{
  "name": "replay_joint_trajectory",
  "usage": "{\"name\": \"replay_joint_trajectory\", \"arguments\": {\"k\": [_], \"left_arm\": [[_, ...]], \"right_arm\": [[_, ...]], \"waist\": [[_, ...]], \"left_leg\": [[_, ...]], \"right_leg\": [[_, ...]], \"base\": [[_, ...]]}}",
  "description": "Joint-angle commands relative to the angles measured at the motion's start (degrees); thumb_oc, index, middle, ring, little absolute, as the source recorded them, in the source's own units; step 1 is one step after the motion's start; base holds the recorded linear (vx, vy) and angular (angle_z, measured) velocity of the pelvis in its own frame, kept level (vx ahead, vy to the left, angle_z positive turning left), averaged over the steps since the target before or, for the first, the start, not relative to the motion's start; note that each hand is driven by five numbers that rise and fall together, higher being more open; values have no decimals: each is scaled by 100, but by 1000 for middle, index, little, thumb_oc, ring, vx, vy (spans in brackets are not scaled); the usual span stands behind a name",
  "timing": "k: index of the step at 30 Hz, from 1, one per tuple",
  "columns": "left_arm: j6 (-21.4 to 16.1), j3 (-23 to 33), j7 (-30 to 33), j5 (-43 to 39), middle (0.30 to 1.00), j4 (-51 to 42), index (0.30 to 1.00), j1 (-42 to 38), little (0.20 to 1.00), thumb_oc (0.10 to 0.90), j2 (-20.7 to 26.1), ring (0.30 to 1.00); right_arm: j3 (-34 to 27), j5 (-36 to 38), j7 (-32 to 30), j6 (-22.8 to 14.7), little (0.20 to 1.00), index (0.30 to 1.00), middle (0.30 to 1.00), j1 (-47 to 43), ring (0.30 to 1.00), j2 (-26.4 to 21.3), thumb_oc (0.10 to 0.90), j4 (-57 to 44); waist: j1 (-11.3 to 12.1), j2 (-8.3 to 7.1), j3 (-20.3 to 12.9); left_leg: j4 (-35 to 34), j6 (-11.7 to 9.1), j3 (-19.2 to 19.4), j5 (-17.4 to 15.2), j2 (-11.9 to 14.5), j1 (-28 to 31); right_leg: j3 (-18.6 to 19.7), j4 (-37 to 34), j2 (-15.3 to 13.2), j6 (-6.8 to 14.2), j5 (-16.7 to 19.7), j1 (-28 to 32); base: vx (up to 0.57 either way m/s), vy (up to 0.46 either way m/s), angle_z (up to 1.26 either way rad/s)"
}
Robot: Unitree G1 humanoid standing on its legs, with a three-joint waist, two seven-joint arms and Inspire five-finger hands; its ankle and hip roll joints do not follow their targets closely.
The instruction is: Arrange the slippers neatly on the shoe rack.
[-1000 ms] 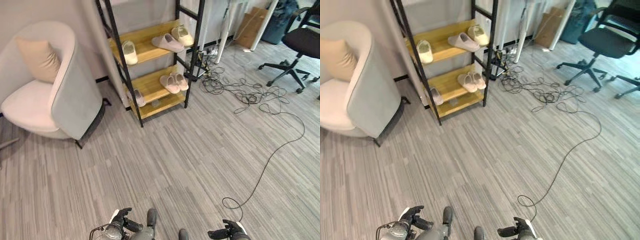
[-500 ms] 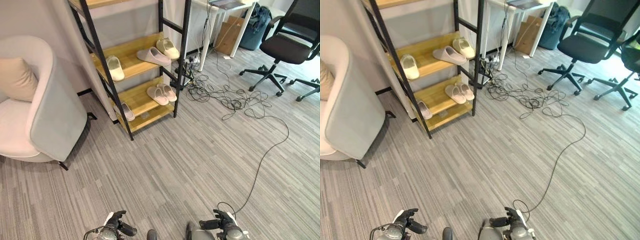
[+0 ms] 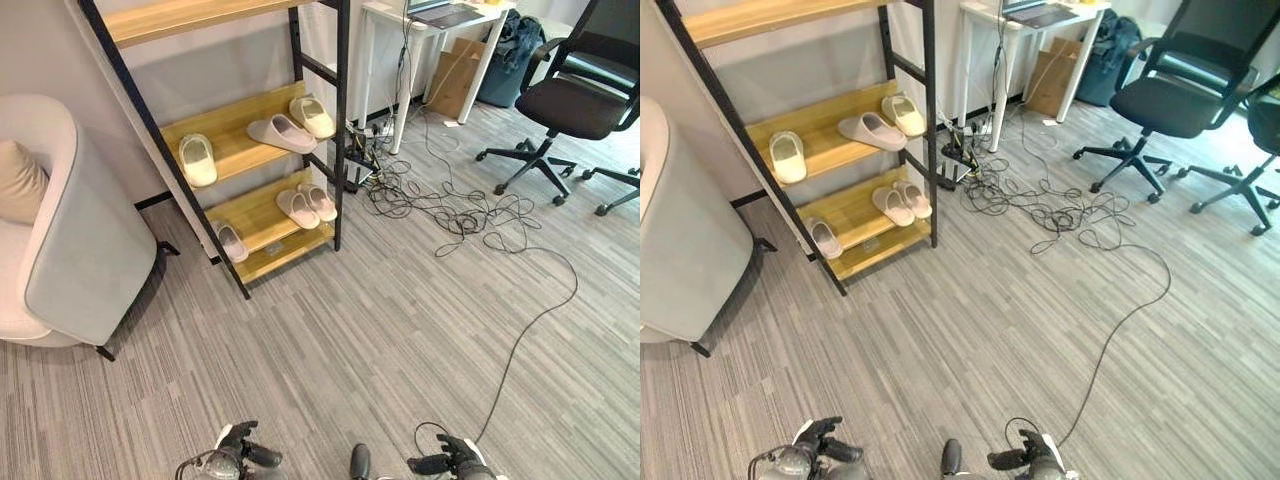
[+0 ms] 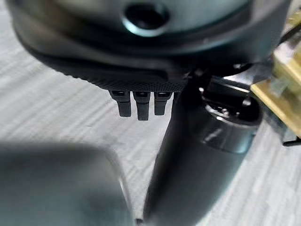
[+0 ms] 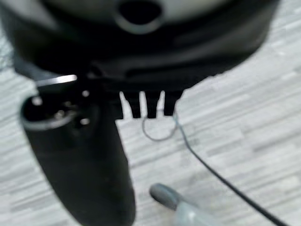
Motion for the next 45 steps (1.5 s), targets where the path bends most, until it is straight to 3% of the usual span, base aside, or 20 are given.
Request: {"name": "replay_joint_trajectory", "arguments": {"k": [1, 3, 5, 9, 11, 13, 15, 17, 19, 21, 23, 24, 27, 32, 34, 35, 39, 42, 43, 45], "left_arm": [[-100, -224, 92, -2, 900, -164, 900, 96, 900, 800, 108, 900], [-90, -234, 87, 40, 900, -143, 900, 137, 900, 800, 100, 900], [-98, -209, 92, 75, 900, -122, 900, 215, 900, 800, 112, 900], [-84, -86, 81, 46, 900, -46, 900, 365, 900, 800, 130, 900], [-47, -28, 86, 53, 900, 15, 900, 434, 900, 800, 140, 900], [-42, -27, 75, 84, 900, 1, 900, 419, 900, 800, 185, 900], [-34, -31, 70, 68, 900, -82, 900, 358, 900, 800, 255, 900], [-34, -37, 74, 65, 900, -101, 900, 336, 900, 800, 285, 900], [-37, -33, 95, 29, 900, -119, 900, 322, 900, 800, 307, 900], [-37, -20, 102, 14, 900, -120, 900, 305, 900, 800, 306, 900], [-49, -34, 85, 24, 900, -98, 900, 278, 900, 800, 306, 900], [-64, -35, 82, 59, 900, -59, 900, 286, 900, 800, 296, 900], [-79, -45, 78, 101, 900, -30, 900, 264, 900, 800, 262, 900], [-94, -48, 56, 144, 900, 50, 900, 317, 900, 800, 161, 900], [-89, -45, 23, 133, 900, 56, 900, 323, 900, 800, 130, 900], [-67, -68, 11, 95, 900, 13, 900, 271, 900, 800, 114, 900], [-47, -93, 49, 31, 900, -71, 900, 236, 900, 800, 148, 900], [-52, -141, 49, -3, 900, -94, 900, 217, 900, 800, 138, 900], [-47, -158, 36, 21, 900, -77, 900, 233, 900, 800, 127, 900], [-41, -180, 23, 60, 900, -68, 900, 244, 900, 800, 131, 900]], "right_arm": [[79, 163, -157, -127, 900, 900, 900, -91, 900, -306, 800, 54], [100, 134, -156, -125, 900, 900, 900, -53, 900, -305, 800, 73], [114, 102, -169, -120, 900, 900, 900, -27, 900, -276, 800, 79], [151, -5, -134, -104, 900, 900, 900, 5, 900, -200, 800, 86], [136, -81, -103, -104, 900, 900, 900, 35, 900, -160, 800, 128], [142, -128, -55, -84, 900, 900, 900, 27, 900, -125, 800, 114], [140, -175, -7, -69, 900, 900, 900, -34, 900, -105, 800, 50], [126, -195, -10, -82, 900, 900, 900, -35, 900, -97, 800, 28], [120, -217, -15, -74, 900, 900, 900, -17, 900, -74, 800, 30], [109, -213, -20, -83, 900, 900, 900, -21, 900, -62, 800, 40], [160, -198, 1, -85, 900, 900, 900, -61, 900, -64, 800, 34], [182, -178, 11, -75, 900, 900, 900, -62, 900, -83, 800, 22], [189, -143, 16, -51, 900, 900, 900, -50, 900, -98, 800, 32], [166, -109, 44, -42, 900, 900, 900, 89, 900, -94, 800, 116], [137, -51, 36, -86, 900, 900, 900, 104, 900, -87, 800, 134], [106, 80, 3, -114, 900, 900, 900, 74, 900, -110, 800, 105], [91, 172, -36, -102, 900, 900, 900, 63, 900, -149, 800, 106], [91, 263, -34, -107, 900, 900, 900, 126, 900, -156, 800, 138], [83, 278, -33, -112, 900, 900, 900, 169, 900, -153, 800, 165], [75, 265, -41, -112, 900, 900, 900, 194, 900, -159, 800, 172]], "waist": [[162, 121, 131], [240, 191, 91], [362, 266, 49], [523, 203, -64], [584, 127, -169], [588, 77, -205], [443, 154, -115], [418, 207, -101], [370, 316, -83], [339, 344, -98], [204, 372, -115], [99, 304, -104], [-43, 262, -62], [-132, 269, -165], [-115, 274, -151], [-58, 175, -8], [9, 44, 130], [72, 7, 110], [103, 15, 53], [115, 38, 43]], "left_leg": [[-1290, 514, 250, 141, -343, -168], [-2297, 519, 250, 287, -433, -133], [-2993, 458, 236, 771, -456, -289], [-2985, 590, 61, 681, -590, -224], [-2902, 720, 65, 550, -686, -109], [-2917, 880, 119, 344, -749, 124], [-2941, 1091, 99, 92, -766, 504], [-2921, 1137, 95, -1, -749, 606], [-2980, 1191, 44, -151, -720, 895], [-3030, 1190, -1, -211, -710, 1030], [-3136, 1144, -177, -344, -714, 1336], [-3185, 1106, -348, -457, -800, 1520], [-3260, 1053, -568, -548, -862, 1748], [-3041, 805, -796, -658, -747, 2015], [-2347, 550, -694, -326, -659, 1763], [-1222, 398, -431, 143, -557, 1109], [-331, 480, 4, 208, -313, 548], [-867, 608, 182, -70, -328, 265], [-1624, 641, 278, -182, -348, 158], [-2069, 619, 332, 6, -329, 92]], "right_leg": [[466, 437, -5, 585, -729, 78], [507, 335, 102, 651, -853, 305], [644, 337, 277, 666, -1039, 610], [818, 560, 313, 671, -1254, 820], [830, 1004, 224, 819, -1241, 822], [815, 1873, 109, 1069, -998, 529], [741, 3321, -59, 1420, -104, -187], [627, 3567, -162, 1475, 25, -311], [361, 3844, -391, 1338, -36, -611], [215, 3666, -486, 1256, -137, -740], [205, 2902, -317, 1096, -536, -1087], [464, 2120, -181, 1104, -474, -1302], [880, 1345, -23, 1157, -264, -1412], [1032, 902, 39, 1030, -46, -1144], [933, 761, 54, 912, -102, -877], [898, 673, -13, 765, -210, -600], [818, 661, -42, 582, -398, -310], [734, 599, -23, 571, -601, -66], [646, 522, -3, 630, -731, 76], [612, 500, 39, 646, -823, 186]], "base": [[250, 14, 10], [379, 33, 9], [434, 47, 1], [362, 87, -23], [278, 123, -53], [270, 159, -45], [230, 173, -8], [251, 126, 19], [313, 98, 8], [195, 6, 5], [481, -73, 22], [483, -105, 23], [302, -92, 38], [359, -164, 72], [189, -162, 93], [200, -222, 48], [136, -126, 12], [261, -32, 28], [363, 52, 28], [242, 58, 36]]}}
